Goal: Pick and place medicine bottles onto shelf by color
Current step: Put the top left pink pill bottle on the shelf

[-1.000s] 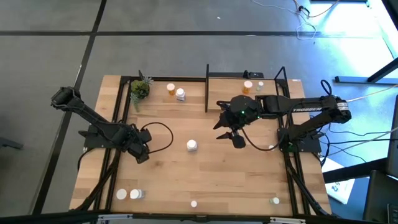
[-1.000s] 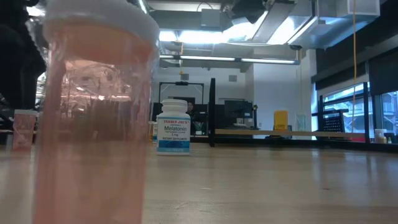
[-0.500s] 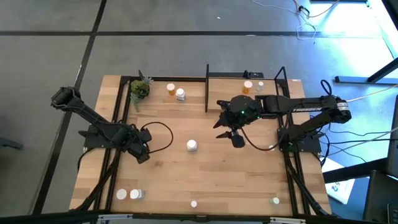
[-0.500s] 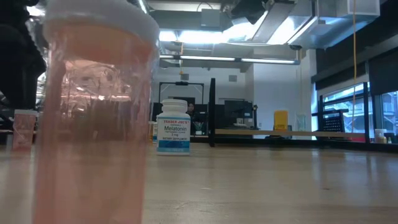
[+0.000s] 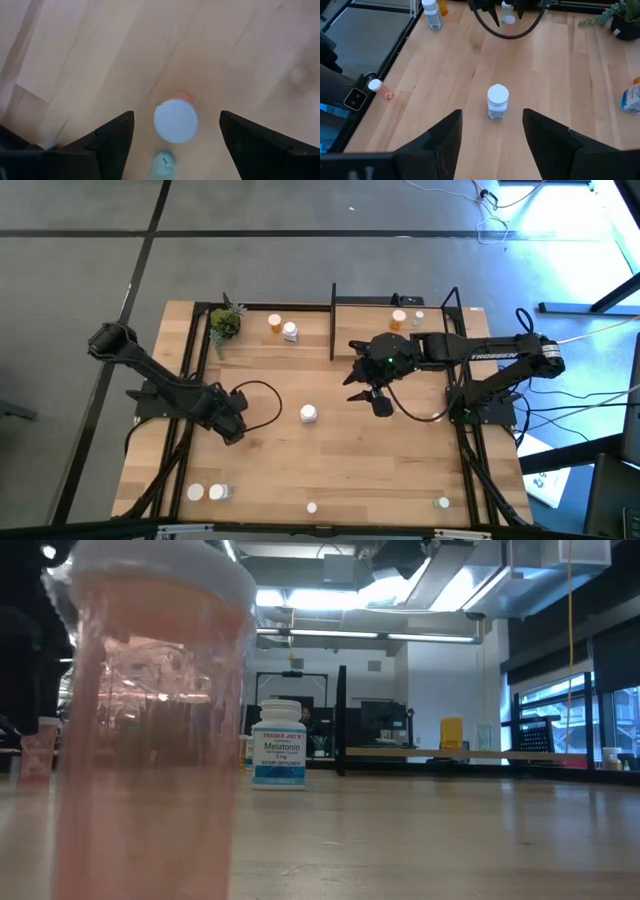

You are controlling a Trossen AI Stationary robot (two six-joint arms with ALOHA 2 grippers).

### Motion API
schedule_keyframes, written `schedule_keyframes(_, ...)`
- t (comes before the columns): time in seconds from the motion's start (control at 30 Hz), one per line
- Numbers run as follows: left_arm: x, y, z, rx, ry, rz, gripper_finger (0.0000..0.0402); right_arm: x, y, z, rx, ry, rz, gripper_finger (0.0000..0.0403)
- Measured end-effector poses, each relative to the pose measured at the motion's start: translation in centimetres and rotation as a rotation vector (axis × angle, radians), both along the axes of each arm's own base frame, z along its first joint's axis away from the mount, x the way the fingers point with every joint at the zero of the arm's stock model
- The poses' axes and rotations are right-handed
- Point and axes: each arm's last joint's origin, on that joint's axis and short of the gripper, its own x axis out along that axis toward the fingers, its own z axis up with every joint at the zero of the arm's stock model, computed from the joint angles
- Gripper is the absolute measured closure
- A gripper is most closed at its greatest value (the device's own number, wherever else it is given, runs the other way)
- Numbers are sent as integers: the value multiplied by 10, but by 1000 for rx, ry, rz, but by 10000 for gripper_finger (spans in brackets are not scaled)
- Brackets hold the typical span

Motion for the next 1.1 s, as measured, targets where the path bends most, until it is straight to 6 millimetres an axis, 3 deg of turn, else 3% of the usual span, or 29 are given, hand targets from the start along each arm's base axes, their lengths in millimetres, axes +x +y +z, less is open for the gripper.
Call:
schedule_keyframes(0.27,5,-2,-10,25,44,3,135,0,0,0,0,0,-2,192)
schedule_keyframes(1.1,11,6,-11,-51,82,44,307,0,-10,0,0,0,-34,192)
